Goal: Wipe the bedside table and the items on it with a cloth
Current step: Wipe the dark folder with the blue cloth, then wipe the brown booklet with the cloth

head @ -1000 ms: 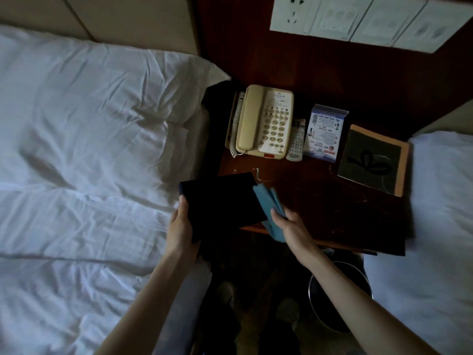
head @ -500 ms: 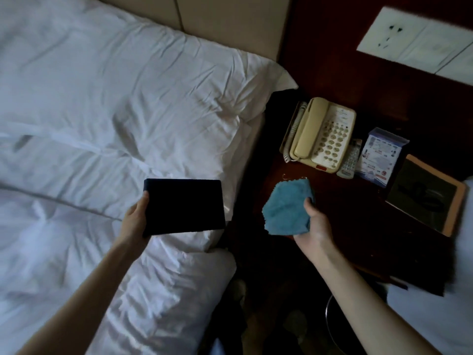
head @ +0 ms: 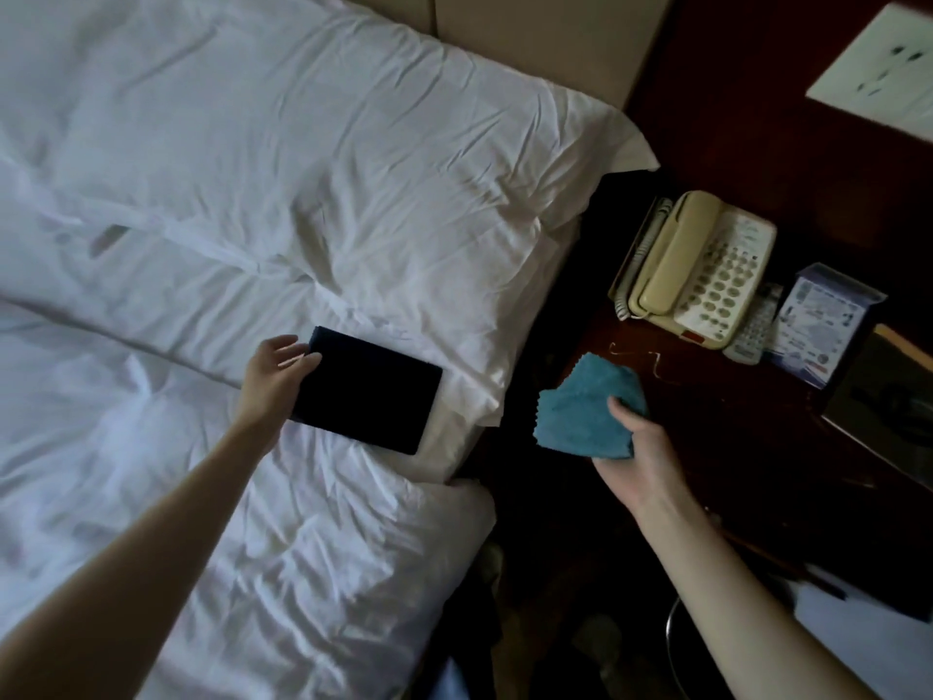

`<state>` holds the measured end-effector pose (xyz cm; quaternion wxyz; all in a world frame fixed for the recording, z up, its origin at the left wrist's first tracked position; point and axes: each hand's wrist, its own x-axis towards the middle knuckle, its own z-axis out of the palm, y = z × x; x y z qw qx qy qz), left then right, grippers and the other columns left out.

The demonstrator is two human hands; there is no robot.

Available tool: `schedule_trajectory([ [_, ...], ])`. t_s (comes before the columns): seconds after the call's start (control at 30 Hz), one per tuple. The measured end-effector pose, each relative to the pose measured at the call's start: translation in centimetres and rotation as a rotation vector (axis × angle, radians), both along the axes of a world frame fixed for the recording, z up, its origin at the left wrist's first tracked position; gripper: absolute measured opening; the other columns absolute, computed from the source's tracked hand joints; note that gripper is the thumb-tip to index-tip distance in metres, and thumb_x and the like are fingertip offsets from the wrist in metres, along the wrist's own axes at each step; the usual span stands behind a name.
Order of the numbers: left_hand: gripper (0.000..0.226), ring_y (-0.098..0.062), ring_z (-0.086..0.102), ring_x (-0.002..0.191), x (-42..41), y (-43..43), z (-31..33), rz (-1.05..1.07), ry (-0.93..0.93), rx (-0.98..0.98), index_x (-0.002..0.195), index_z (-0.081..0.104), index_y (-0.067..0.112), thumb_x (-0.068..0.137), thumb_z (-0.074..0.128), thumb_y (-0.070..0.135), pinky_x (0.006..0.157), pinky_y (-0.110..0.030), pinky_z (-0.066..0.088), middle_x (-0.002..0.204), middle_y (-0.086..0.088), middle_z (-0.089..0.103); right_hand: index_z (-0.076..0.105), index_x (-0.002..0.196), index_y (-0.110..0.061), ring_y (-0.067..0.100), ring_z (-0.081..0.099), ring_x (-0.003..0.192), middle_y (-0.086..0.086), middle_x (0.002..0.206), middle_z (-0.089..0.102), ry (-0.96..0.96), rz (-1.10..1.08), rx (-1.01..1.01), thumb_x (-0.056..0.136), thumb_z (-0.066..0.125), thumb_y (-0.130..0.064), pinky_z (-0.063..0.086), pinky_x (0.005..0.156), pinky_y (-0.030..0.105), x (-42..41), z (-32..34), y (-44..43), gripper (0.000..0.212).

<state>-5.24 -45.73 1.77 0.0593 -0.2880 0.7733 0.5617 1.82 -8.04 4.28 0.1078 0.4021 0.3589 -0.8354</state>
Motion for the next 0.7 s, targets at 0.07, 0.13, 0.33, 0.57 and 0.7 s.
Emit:
schedule_trajectory([
  [0.07,0.041,-0.012,0.059,0.101,0.0,0.7,0.7,-0.003,0.051,-0.058,0.121,0.056,0.007,0.082,0.068,0.010,0.081,-0.018,0.045,0.115,-0.002,0.062,0.052,0.129,-0.012,0.025,0.060,0.111,0.012,0.123,0.061,-0.014,-0.017,-0.005,0.093,0.047,-0.007,0.047,0.090,0.040,0.0,-0.2,0.4,0.036],
  [0.13,0.031,-0.014,0.060,0.101,-0.1,1.7,1.4,-0.023,0.088,-0.040,0.113,0.061,0.012,0.083,0.066,0.011,0.083,-0.022,0.046,0.113,-0.003,0.065,0.051,0.129,-0.011,0.025,0.060,0.110,0.012,0.124,0.061,-0.019,-0.032,-0.020,0.093,0.046,-0.004,0.048,0.085,0.039,0.0,-0.4,0.8,0.037],
  [0.33,0.012,-0.019,0.069,0.095,0.6,8.4,3.8,-0.158,0.082,0.237,0.096,0.067,0.017,0.089,0.059,0.011,0.082,-0.024,0.054,0.100,-0.006,0.073,0.045,0.135,-0.013,0.029,0.053,0.121,0.014,0.131,0.056,0.018,-0.082,-0.075,0.095,0.043,-0.007,0.036,0.107,0.050,0.9,0.2,2.4,0.041],
  [0.57,0.014,-0.016,0.069,0.084,2.3,21.5,3.8,-0.418,-0.064,0.370,0.098,0.064,0.005,0.090,0.054,0.001,0.078,-0.026,0.053,0.093,-0.011,0.071,0.051,0.129,-0.015,0.023,0.064,0.107,0.011,0.124,0.062,0.032,-0.231,-0.084,0.094,0.043,-0.006,0.052,0.083,0.038,4.3,1.7,9.3,0.037],
  [0.7,0.013,-0.019,0.065,0.079,3.5,29.3,3.1,-0.542,-0.138,0.412,0.096,0.062,0.003,0.090,0.052,-0.002,0.076,-0.030,0.051,0.089,-0.012,0.068,0.044,0.136,-0.012,0.023,0.064,0.102,0.014,0.125,0.059,0.023,-0.335,-0.057,0.096,0.040,-0.009,0.051,0.076,0.035,7.4,1.7,14.9,0.040],
])
